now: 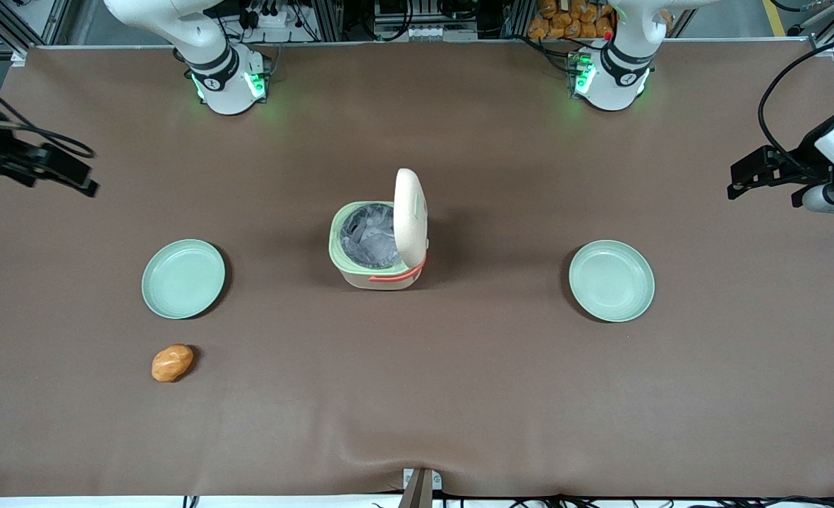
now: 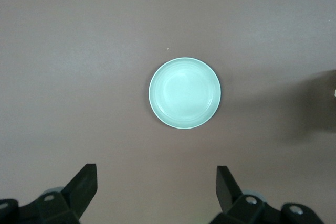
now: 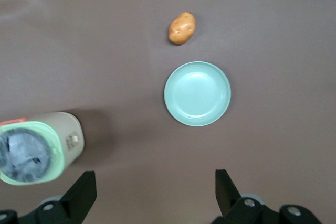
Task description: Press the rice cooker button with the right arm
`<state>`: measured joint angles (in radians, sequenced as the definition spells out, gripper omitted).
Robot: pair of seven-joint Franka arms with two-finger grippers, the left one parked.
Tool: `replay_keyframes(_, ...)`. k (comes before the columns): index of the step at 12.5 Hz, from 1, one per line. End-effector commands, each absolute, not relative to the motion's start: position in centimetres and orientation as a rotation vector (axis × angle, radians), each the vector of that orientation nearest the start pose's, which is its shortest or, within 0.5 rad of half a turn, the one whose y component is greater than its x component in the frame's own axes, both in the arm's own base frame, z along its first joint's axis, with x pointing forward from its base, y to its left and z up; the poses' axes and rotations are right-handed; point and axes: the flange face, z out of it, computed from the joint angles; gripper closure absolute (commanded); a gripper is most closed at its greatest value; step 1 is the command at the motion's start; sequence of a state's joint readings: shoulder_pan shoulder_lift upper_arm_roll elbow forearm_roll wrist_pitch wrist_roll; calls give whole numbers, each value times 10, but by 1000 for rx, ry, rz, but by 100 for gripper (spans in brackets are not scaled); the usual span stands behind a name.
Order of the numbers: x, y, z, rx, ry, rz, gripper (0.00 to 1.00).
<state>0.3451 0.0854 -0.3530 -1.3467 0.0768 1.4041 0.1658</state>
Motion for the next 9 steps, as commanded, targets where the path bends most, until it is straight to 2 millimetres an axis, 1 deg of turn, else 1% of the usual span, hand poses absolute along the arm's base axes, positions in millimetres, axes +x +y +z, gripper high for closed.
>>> replay_keyframes(1, 555, -14, 668, -3093, 183, 50, 0)
replay_keyframes(4, 545, -26, 658, -3095, 195, 33, 0)
replay_keyframes(5, 543, -27, 654, -3097, 190, 29, 0)
replay_keyframes(6, 542, -27, 650, -3095, 171, 29, 0)
replay_keyframes(9, 544, -27, 650, -3097, 155, 17, 0)
